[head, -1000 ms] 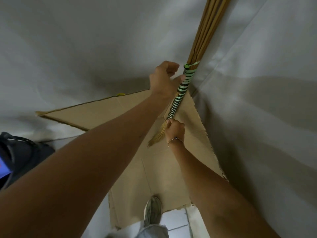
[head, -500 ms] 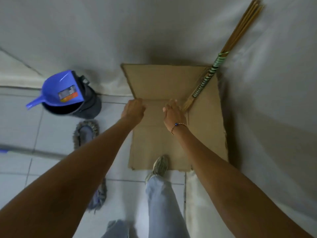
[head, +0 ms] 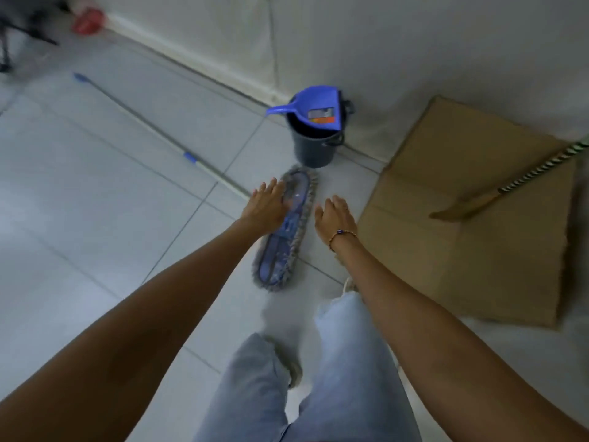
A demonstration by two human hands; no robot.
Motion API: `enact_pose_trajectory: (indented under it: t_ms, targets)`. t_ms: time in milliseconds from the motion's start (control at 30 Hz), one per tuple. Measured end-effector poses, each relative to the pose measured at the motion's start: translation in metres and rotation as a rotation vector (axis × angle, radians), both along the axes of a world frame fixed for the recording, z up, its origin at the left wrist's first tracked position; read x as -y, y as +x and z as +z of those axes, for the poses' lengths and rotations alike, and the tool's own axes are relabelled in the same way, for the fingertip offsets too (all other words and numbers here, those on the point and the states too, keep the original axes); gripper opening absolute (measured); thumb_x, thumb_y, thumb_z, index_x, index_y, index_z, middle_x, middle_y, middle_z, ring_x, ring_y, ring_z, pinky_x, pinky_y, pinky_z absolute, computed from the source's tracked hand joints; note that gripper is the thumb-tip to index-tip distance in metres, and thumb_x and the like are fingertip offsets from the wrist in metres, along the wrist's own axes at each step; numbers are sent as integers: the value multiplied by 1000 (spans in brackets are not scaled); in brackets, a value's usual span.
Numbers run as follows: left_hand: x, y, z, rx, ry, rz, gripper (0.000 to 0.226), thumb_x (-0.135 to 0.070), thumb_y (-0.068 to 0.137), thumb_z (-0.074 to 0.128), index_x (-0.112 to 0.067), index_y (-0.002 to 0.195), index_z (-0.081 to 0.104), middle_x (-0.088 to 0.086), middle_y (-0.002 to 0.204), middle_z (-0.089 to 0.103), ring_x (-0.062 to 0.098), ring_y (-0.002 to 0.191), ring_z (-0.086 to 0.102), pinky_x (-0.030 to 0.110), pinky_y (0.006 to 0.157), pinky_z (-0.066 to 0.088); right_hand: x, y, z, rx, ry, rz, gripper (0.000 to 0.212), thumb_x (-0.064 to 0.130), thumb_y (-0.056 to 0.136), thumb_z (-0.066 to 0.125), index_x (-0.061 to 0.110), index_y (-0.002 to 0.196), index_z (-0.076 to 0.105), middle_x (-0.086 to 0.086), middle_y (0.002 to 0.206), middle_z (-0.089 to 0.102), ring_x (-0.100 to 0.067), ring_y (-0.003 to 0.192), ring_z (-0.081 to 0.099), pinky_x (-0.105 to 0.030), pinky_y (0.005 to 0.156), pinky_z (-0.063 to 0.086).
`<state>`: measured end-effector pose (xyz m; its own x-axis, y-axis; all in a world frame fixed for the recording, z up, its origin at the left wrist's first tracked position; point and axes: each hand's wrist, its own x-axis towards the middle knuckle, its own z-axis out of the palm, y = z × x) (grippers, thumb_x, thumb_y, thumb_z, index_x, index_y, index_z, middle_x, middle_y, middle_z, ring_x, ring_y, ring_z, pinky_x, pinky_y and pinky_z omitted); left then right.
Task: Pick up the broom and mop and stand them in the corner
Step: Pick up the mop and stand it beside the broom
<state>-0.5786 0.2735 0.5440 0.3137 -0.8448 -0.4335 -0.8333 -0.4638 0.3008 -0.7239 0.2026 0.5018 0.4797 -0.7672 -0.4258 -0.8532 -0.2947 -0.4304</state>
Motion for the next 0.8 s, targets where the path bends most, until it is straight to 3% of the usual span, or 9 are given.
enact_pose_trajectory:
  t_ms: [200,333,567,667,800]
  targets:
    - [-123,96,16,2,41,192,61,-34,99,36,-4,149,18,17,158,21,35,147,14,48,120,16,-111,108,26,39,-31,221,46,32,99,30,-3,121,50,-21,139,42,-34,138,28,-47,110,33]
    - [-165,156,23,-13,13,266,59,-26,97,42,-1,147,22,19,150,35,35,142,27,43,118,24,-134,166,39,24,-18,284,46,33,99,29,-4,112,53,-22,125,54,-34,123,44,-44,99,40]
    - [-203,287,10,-49,13,344,57,-26,97,44,-3,147,26,16,152,36,32,142,31,42,117,28,-150,299,13,-42,3,343,46,32,99,26,-3,101,57,-23,110,62,-36,101,57,-38,77,46]
    - [-202,351,-2,-37,61,347,55,-27,98,42,-3,145,29,17,151,38,33,140,33,44,117,27,-151,366,-5,-70,39,361,48,32,99,26,-2,102,59,-21,111,63,-36,102,57,-38,80,47]
    - [-184,437,-4,-30,145,303,59,-25,99,38,5,147,18,21,156,25,34,146,22,40,122,16,-139,462,-3,-72,56,360,46,33,99,26,1,103,60,-18,112,63,-34,102,58,-36,79,47]
